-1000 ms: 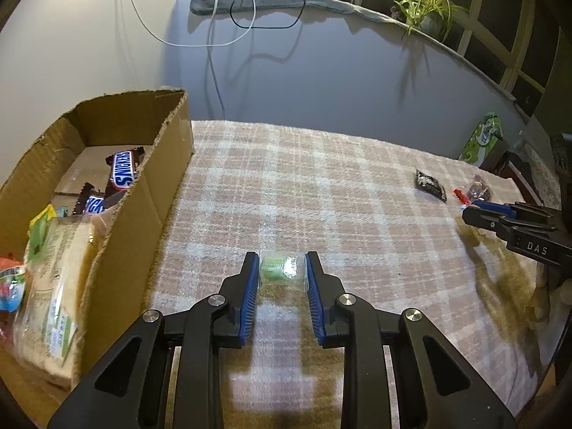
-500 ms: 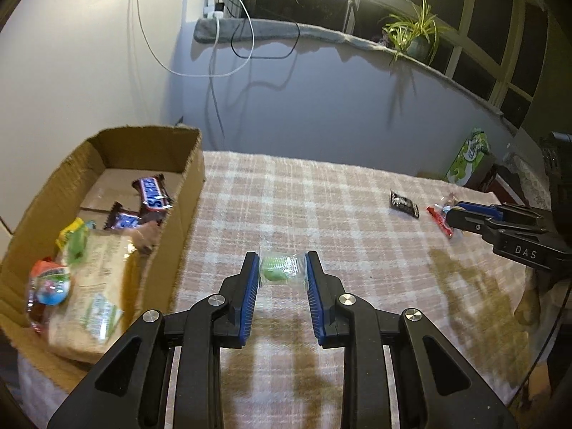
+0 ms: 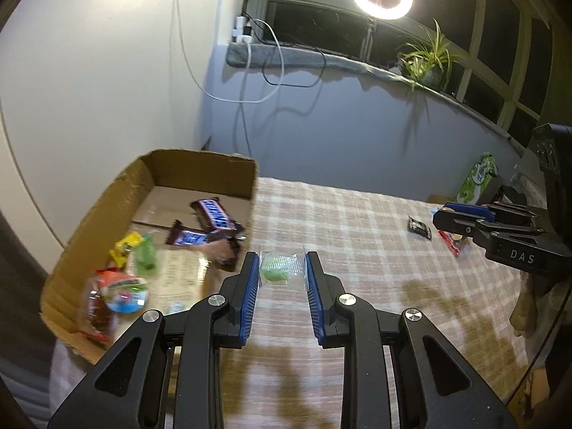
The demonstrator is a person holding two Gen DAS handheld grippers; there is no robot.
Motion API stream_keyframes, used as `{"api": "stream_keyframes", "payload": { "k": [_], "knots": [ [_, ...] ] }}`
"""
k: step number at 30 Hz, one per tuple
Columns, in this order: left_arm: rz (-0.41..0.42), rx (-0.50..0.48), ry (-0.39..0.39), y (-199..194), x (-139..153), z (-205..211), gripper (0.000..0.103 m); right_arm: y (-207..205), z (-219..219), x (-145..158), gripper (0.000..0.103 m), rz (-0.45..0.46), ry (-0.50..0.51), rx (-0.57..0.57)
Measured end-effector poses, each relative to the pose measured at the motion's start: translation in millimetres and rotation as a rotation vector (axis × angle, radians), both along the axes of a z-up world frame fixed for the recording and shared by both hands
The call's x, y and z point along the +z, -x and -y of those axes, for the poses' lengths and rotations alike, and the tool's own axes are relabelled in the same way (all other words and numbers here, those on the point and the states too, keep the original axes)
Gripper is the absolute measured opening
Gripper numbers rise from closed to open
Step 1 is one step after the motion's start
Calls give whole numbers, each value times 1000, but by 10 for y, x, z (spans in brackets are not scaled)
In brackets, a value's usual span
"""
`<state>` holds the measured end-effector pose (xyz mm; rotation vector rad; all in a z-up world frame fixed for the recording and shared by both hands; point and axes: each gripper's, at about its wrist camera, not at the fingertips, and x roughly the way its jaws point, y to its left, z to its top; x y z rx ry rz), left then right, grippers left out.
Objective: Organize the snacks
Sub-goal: 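Carry the green packet and chocolate ball into the box and open both tools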
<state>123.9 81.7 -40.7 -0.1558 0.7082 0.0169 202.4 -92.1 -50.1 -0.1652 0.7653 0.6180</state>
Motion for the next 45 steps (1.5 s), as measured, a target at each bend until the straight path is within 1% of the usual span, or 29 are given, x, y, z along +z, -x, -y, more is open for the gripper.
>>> {"api": "stream_keyframes", "payload": {
  "k": [10, 17, 23, 30, 38, 40, 42, 43, 44, 45],
  "knots": [
    [18, 55, -6, 58, 62, -365, 24, -58, -663, 106, 31, 15, -23, 91],
    [12, 89, -10, 20, 29, -604, 24, -140, -1173, 141, 31, 7, -40, 163],
    [2, 111, -8, -1, -26, -747, 24, -246, -1575, 100, 31, -10, -42, 219],
    [-11, 122, -2, -46, -85, -845, 24, -332, -1901, -28, 31, -40, -28, 263],
    [-17, 134, 0, -57, -112, -913, 26, -374, -2084, -73, 31, -57, -34, 286],
    [-17, 137, 4, -57, -116, -926, 26, -371, -2102, -60, 33, -53, -35, 287],
    [-18, 141, 3, -58, -116, -934, 30, -366, -2109, -52, 33, -52, -35, 287],
    [-18, 144, 2, -59, -118, -937, 32, -365, -2110, -47, 36, -51, -34, 287],
    [-19, 146, 2, -59, -120, -942, 38, -361, -2109, -43, 40, -48, -34, 285],
    [-17, 149, 1, -55, -118, -946, 41, -359, -2104, -34, 50, -43, -34, 280]
  ]
}}
